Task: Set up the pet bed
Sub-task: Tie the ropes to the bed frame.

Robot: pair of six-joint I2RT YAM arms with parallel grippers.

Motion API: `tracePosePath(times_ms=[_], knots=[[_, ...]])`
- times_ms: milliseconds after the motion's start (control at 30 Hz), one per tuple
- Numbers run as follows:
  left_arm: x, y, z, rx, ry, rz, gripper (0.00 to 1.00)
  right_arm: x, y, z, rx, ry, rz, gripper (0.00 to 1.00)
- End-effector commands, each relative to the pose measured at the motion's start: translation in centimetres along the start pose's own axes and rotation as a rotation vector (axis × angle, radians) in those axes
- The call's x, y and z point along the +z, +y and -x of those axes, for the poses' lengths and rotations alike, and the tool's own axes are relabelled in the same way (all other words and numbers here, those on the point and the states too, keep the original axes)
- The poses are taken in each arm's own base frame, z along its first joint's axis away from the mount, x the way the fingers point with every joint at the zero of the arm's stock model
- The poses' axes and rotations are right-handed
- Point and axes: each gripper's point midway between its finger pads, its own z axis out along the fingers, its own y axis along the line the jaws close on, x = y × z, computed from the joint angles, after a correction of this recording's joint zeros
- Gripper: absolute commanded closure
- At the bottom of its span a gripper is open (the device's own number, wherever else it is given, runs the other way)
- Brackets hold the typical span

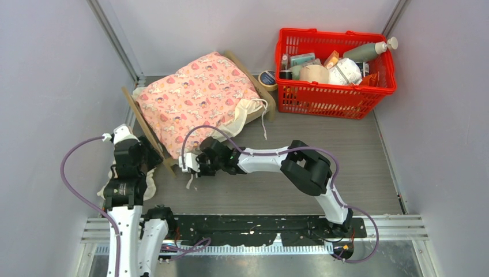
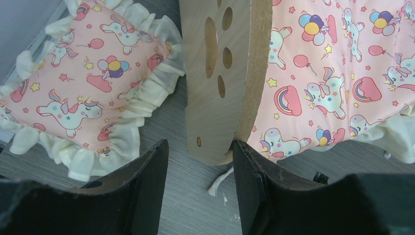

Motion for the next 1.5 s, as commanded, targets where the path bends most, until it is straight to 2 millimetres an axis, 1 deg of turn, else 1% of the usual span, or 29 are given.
tracePosePath(times_ms=[0, 100, 233, 367, 467, 633, 700, 833, 967, 1033, 1100, 1200, 1267, 1333, 1467], knots=[[0.4, -0.1, 1.0, -0.018, -0.036, 0.004, 0.46, -0.6, -1.7, 1.1, 0.041, -0.023, -0.034, 0.95], [0.5, -0.1, 1.0, -0.019, -0.035, -0.001, 0.46, -0.8, -2.1, 1.2, 0.056, -0.028, -0.052, 0.95], [0.7, -0.3, 0.7, -0.022, -0.028, -0.011, 0.46, -0.8, -2.4, 2.0, 0.068, -0.054, -0.065, 0.95], [0.9, -0.1, 0.4, -0.021, -0.021, -0.004, 0.46, -1.1, -3.1, 3.2, 0.070, -0.079, -0.083, 0.95], [1.0, -0.1, 0.2, -0.026, -0.019, -0.004, 0.46, -1.3, -3.1, 4.0, 0.065, -0.096, -0.092, 0.95], [1.1, -0.1, 0.2, -0.033, -0.022, -0.005, 0.46, -1.0, -3.6, 5.4, 0.068, -0.120, -0.123, 0.95], [1.2, -0.2, 0.0, -0.033, -0.017, -0.008, 0.46, -0.9, -3.9, 5.6, 0.080, -0.118, -0.135, 0.95], [1.1, -0.1, 0.1, -0.032, -0.019, -0.006, 0.47, -1.6, -4.3, 6.0, 0.107, -0.134, -0.172, 0.95], [1.0, -0.1, 0.1, -0.040, -0.025, -0.005, 0.46, -2.4, -4.3, 6.4, 0.179, -0.176, -0.211, 0.95], [1.0, -0.1, 0.1, -0.041, -0.027, -0.004, 0.46, -2.5, -4.2, 6.4, 0.235, -0.185, -0.219, 0.95], [0.9, -0.1, 0.1, -0.042, -0.029, -0.007, 0.46, -2.4, -3.9, 6.0, 0.275, -0.178, -0.224, 0.95], [0.7, 0.0, 0.4, -0.037, -0.035, -0.001, 0.46, -2.3, -2.7, 5.4, 0.307, -0.175, -0.203, 0.95], [0.6, 0.1, 0.5, -0.036, -0.040, 0.003, 0.46, -1.9, -1.6, 5.5, 0.311, -0.170, -0.178, 0.95], [0.5, 0.1, 0.5, -0.038, -0.044, 0.002, 0.46, -1.4, -1.2, 5.2, 0.328, -0.144, -0.168, 0.95], [0.4, 0.0, 0.5, -0.043, -0.041, -0.005, 0.47, -1.0, -1.1, 4.6, 0.388, -0.113, -0.185, 0.95]])
